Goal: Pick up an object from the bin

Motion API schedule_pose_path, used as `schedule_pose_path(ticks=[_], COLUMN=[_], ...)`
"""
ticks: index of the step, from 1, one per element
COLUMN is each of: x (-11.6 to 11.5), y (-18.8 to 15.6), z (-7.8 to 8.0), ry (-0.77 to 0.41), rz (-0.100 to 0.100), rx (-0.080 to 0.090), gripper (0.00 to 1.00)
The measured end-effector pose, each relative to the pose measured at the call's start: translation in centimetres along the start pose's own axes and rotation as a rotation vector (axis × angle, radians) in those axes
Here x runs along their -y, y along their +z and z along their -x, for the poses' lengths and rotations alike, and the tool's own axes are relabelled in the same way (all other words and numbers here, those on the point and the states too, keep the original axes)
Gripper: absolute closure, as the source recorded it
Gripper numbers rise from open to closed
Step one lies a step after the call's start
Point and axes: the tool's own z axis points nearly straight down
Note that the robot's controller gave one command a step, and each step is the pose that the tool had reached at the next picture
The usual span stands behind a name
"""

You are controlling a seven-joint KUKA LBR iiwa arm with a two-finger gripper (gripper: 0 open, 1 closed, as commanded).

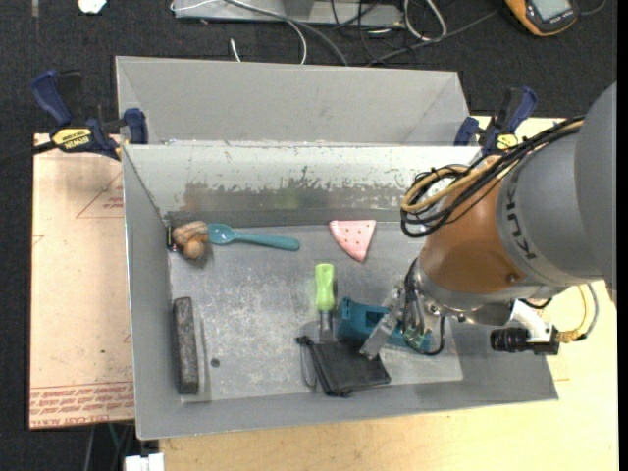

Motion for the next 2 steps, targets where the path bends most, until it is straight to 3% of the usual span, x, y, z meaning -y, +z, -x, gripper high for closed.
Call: schedule_pose_path(ticks=[2], x=[-0.01], y=[-0.2], z=[0.01], ry=[-0.001], rz=[0.0], rx=[0.0], gripper=[1.0])
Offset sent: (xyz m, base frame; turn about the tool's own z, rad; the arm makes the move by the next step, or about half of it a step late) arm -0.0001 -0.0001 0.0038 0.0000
